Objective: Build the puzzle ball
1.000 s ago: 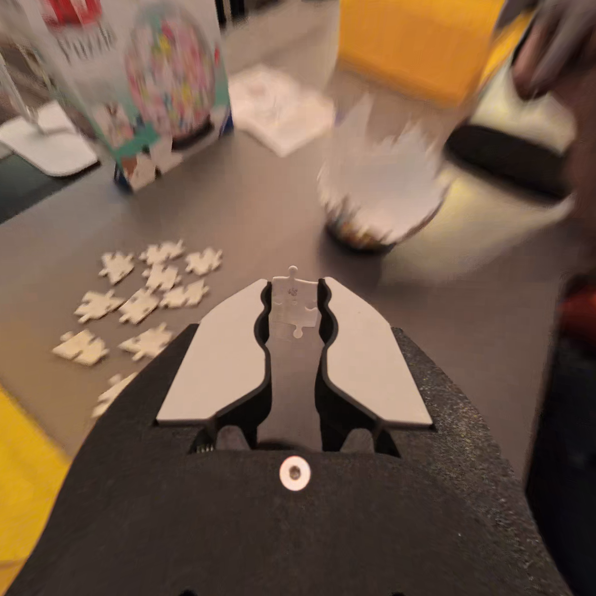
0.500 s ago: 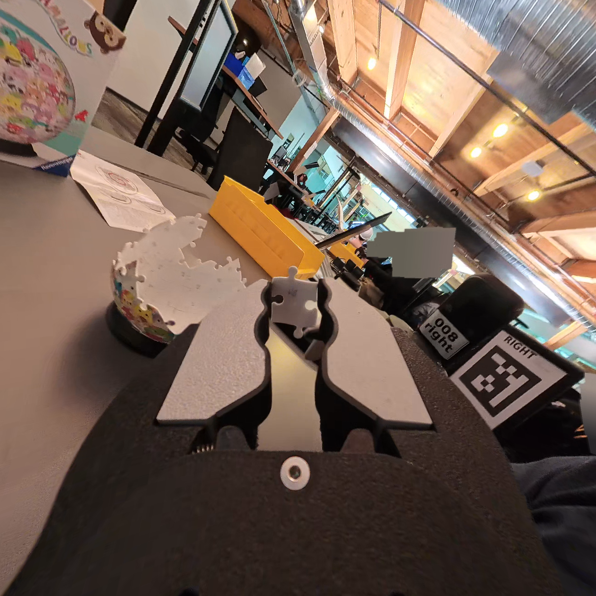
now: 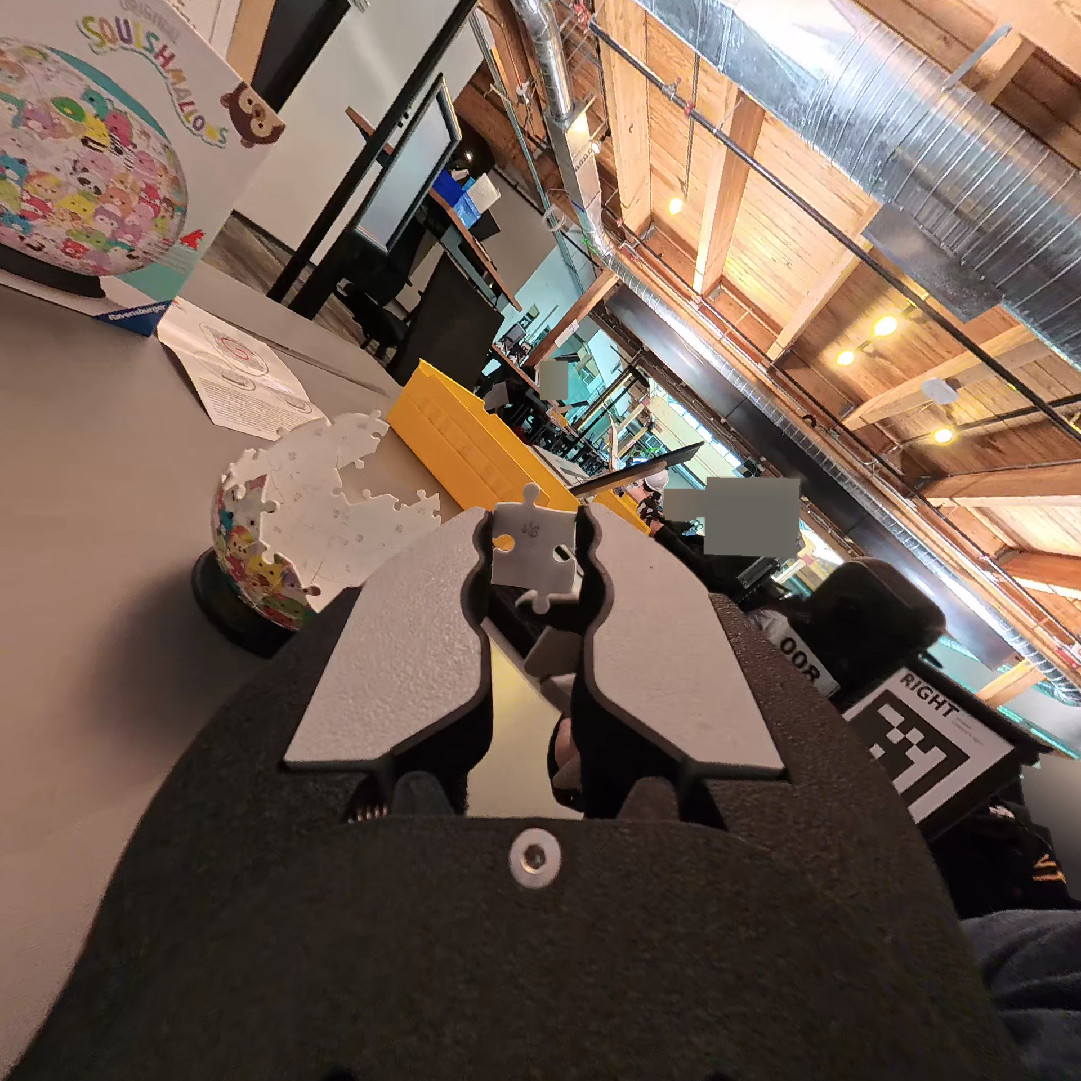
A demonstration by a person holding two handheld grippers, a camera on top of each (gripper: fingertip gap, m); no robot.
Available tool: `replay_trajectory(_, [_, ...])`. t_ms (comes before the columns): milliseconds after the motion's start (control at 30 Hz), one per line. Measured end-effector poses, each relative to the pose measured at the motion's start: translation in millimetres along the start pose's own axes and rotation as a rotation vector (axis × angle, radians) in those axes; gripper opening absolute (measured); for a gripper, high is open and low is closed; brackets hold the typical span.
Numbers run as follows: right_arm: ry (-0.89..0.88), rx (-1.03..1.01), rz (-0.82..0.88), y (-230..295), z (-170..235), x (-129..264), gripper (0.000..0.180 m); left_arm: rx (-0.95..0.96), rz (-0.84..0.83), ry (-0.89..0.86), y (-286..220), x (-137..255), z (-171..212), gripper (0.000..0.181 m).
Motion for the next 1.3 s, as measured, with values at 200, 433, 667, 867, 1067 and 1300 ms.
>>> replay_trajectory(200, [-0.048,-0.086,0.053,-9.7,-3.6,-11.3,0.022,0.01,-0.019,-0.028,0.3,-1.1,9.8,0.027])
replay_trajectory(433, [-0.066,-0.117,0.081,-23.3,-1.2,-7.7,0.005,-0.001,-0.043,-0.049,2.6,-0.6,16.5,0.026])
replay_trajectory(667, [0.005,-0.208,-0.003,-30.4,6.2,-4.3,0.003,-0.044,0.077,-0.052,-13.4,6.1,15.1,0.0])
replay_trajectory(867, [0.154,-0.33,-0.244,-18.5,7.8,9.0,0.004,-0.322,-0.056,0.039,3.1,30.5,-0.6,0.017])
replay_trajectory(1067, [0.329,-0.437,-0.521,-0.2,1.6,22.4,0.004,-0.471,0.103,0.214,-18.4,30.3,7.0,0.014])
replay_trajectory(1300, [0.493,-0.328,-0.562,4.8,12.3,26.1,0.004,-0.465,0.265,0.344,-30.4,24.5,28.9,0.013])
Point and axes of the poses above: each gripper's, where its closed fingertips meet, x back along the fingers, z out of its underside, y = z × x across the jaws, the point moved 1 cm from there along x, back along the fingers, and after that the axes turned 6 degrees about -x, right-handed, at the moved point
